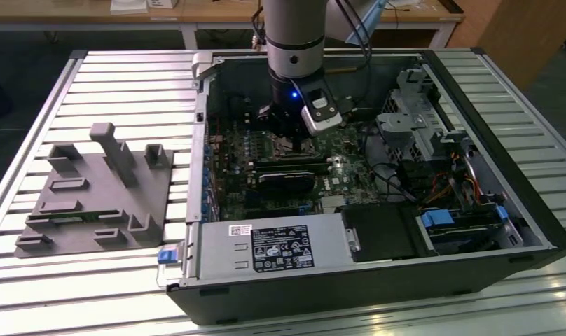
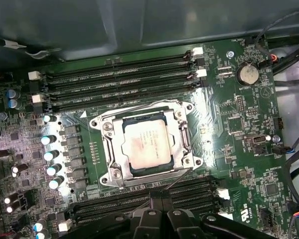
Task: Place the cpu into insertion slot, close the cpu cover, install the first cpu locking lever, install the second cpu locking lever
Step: 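Install the second cpu locking lever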
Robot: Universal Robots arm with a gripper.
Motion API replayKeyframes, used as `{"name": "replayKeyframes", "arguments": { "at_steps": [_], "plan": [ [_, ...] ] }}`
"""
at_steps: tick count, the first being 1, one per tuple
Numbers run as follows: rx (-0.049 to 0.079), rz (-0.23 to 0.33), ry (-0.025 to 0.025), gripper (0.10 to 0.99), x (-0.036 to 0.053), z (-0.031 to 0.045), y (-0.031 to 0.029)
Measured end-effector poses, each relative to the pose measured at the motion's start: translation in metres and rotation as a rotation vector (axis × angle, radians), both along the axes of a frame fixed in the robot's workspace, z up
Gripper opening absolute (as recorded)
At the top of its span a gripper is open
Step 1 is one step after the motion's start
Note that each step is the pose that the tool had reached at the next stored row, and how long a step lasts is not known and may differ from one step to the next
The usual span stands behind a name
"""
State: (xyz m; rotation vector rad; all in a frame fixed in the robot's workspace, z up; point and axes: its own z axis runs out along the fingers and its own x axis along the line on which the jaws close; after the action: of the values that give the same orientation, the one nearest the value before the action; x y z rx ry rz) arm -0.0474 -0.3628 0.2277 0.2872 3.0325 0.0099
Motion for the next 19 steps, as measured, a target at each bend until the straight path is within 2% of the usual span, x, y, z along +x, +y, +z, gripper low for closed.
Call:
{"name": "replayKeyframes", "arguments": {
  "at_steps": [12,16,19],
  "plan": [
    [0.003,0.001,0.0001,0.106,-0.0022,-0.0032,-0.0012],
    [0.012,0.002,0.0001,0.106,-0.0056,-0.004,-0.0033],
    [0.026,0.002,0.0,0.106,-0.0071,-0.0046,-0.0064]
  ]
}}
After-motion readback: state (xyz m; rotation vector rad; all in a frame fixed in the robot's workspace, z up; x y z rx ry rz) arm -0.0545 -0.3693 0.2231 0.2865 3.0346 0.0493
